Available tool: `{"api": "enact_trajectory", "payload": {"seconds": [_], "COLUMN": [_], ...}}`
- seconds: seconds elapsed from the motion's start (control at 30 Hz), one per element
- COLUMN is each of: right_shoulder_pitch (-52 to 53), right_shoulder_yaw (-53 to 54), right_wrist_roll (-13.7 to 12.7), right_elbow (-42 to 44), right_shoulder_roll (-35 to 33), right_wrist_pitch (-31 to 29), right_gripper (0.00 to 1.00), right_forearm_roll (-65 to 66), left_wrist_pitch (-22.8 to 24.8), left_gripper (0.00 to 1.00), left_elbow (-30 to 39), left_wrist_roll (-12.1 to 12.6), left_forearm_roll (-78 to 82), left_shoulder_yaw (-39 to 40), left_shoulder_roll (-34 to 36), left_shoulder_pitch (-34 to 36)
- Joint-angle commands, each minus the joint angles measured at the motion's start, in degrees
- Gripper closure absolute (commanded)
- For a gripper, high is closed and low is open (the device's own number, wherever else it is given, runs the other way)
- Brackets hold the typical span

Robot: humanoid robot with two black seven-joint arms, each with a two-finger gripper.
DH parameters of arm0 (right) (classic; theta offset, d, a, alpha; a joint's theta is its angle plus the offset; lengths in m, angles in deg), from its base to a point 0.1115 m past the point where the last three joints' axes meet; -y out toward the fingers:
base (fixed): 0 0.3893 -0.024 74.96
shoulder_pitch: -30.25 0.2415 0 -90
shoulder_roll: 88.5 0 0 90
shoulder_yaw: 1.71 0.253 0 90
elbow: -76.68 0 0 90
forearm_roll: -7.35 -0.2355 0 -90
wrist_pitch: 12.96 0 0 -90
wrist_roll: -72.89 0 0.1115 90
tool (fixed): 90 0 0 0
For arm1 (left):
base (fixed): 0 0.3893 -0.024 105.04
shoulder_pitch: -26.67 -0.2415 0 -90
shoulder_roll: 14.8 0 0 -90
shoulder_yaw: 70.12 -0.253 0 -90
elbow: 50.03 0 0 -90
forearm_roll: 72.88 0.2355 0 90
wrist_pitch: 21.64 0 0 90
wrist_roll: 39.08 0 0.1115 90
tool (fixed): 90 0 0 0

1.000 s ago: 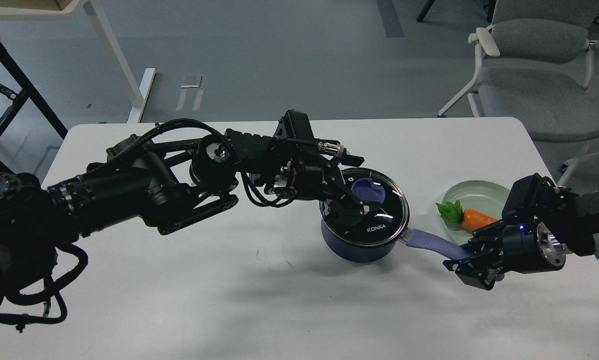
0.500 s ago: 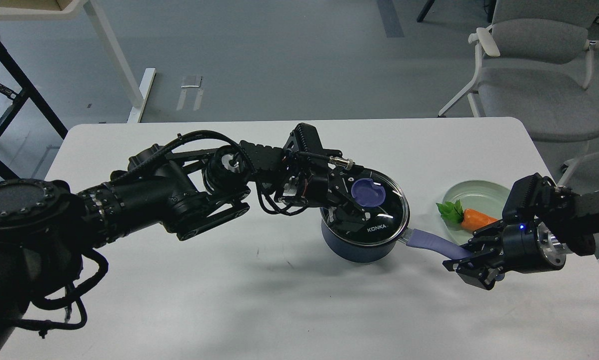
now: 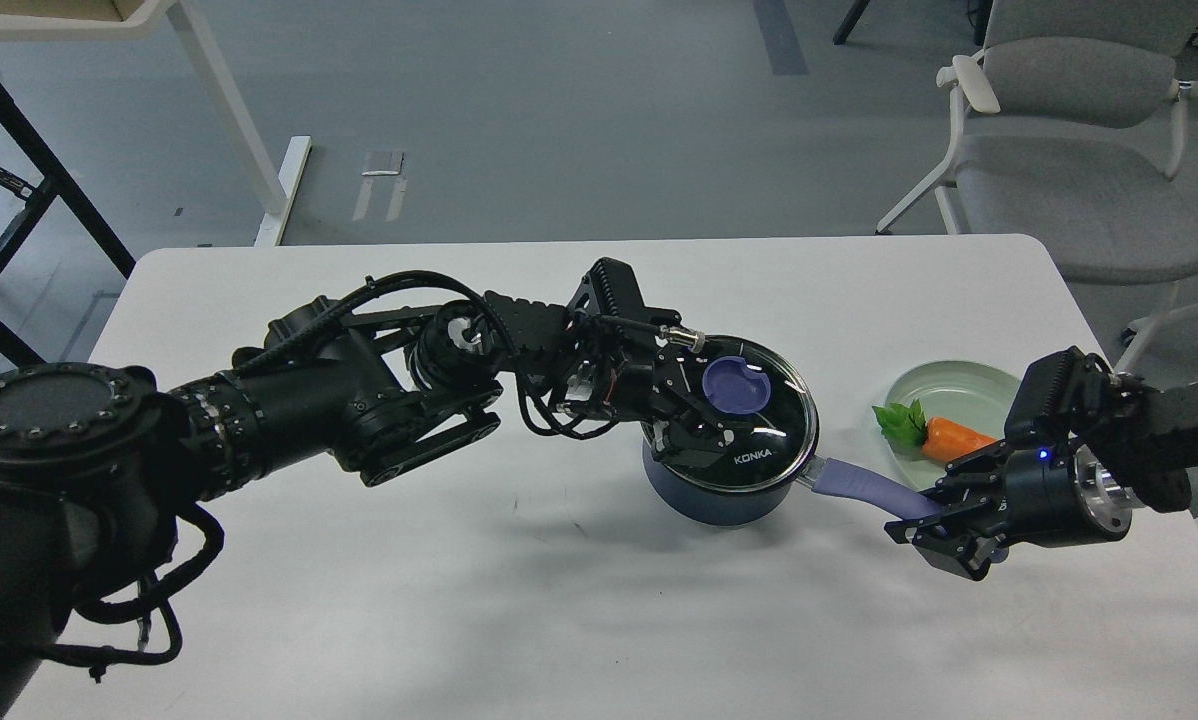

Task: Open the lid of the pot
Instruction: 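Close the left gripper on the purple lid knob, then lift the glass lid off the saucepan and carry it toward the left arm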

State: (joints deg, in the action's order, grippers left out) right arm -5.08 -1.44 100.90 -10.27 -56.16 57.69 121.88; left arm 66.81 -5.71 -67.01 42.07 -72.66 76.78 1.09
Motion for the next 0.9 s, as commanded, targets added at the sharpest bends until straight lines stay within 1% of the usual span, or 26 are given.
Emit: {"api": "enact_trajectory", "payload": {"seconds": [0.0,0.03,0.17,0.3,0.47,0.57,0.67,0.7,0.8,0.87], "right_shoulder_pitch": [0.00,0.00,0.00,-0.09,-0.09,-0.09,-0.09,-0.09,-0.09,-0.09], "right_shoulder_yaw": [0.00,-0.09,-0.09,-0.09,-0.09,-0.09,-0.09,-0.09,-0.35,-0.35], "right_wrist_roll": [0.00,0.00,0.00,0.00,0.00,0.00,0.00,0.00,0.00,0.00], "right_elbow": [-0.07,-0.07,-0.07,0.02,0.02,0.02,0.02,0.02,0.02,0.02], "right_shoulder_roll": [0.00,0.00,0.00,0.00,0.00,0.00,0.00,0.00,0.00,-0.17], "right_wrist_pitch": [0.01,0.01,0.01,0.01,0.01,0.01,0.01,0.01,0.01,0.01], "right_gripper": [0.68,0.68,0.68,0.68,0.67,0.67,0.67,0.67,0.67,0.67], "right_forearm_roll": [-0.01,-0.01,-0.01,-0.01,-0.01,-0.10,-0.01,-0.10,-0.10,-0.19], "left_wrist_pitch": [-0.20,-0.20,-0.20,-0.20,-0.20,-0.20,-0.20,-0.20,-0.12,-0.03], "left_gripper": [0.09,0.10,0.16,0.27,0.43,0.49,0.62,0.65,0.65,0.64], "left_elbow": [-0.37,-0.46,-0.81,-0.81,-0.81,-0.37,0.24,0.42,2.26,5.32], "left_wrist_roll": [0.33,0.33,0.41,0.42,0.42,0.33,0.33,0.24,0.24,0.24], "left_forearm_roll": [-0.08,-0.17,-0.25,-0.34,-0.43,-0.61,-0.69,-0.87,-2.27,-3.67], "left_shoulder_yaw": [-0.26,-0.18,-0.26,-0.18,-0.18,-0.09,0.00,0.09,0.09,0.09], "left_shoulder_roll": [-0.53,-0.61,-1.05,-1.14,-1.05,-1.14,-0.62,-0.35,1.13,4.64], "left_shoulder_pitch": [-0.26,-0.26,-0.17,-0.17,0.00,0.44,0.88,1.23,2.99,3.61]}}
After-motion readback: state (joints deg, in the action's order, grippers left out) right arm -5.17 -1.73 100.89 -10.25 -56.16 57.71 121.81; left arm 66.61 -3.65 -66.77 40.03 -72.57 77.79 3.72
